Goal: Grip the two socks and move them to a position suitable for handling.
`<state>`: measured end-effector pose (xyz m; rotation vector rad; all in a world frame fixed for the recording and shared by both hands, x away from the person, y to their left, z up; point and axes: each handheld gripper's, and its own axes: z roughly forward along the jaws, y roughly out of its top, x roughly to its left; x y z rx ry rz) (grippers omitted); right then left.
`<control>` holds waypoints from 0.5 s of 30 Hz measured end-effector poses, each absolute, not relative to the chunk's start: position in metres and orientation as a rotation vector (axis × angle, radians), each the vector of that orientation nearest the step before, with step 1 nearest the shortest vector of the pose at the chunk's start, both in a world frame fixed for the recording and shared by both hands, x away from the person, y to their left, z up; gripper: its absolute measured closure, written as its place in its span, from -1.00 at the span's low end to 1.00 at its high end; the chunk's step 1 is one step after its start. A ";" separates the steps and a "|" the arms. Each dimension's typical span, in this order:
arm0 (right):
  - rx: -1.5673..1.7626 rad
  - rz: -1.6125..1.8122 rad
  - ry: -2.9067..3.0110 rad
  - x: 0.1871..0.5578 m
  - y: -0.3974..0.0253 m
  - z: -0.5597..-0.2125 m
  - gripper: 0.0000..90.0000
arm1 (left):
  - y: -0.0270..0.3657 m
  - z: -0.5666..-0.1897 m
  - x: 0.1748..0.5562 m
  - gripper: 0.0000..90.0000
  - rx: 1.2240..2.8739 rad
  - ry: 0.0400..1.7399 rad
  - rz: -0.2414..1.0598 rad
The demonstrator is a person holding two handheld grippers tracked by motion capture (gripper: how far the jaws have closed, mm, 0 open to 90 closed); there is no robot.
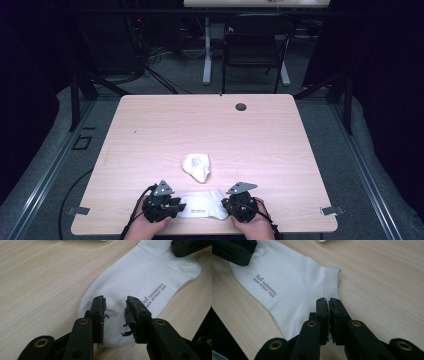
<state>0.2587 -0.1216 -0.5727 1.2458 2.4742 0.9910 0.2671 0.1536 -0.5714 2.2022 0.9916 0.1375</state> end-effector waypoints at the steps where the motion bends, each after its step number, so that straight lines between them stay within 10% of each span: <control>1: 1.250 0.993 2.477 0.259 -0.122 -0.572 0.88 | 0.154 -0.571 0.267 0.47 2.202 0.992 0.138; 15: 1.147 1.105 2.450 0.277 -0.114 -0.549 0.71 | 0.173 -0.558 0.286 0.27 2.099 1.031 0.217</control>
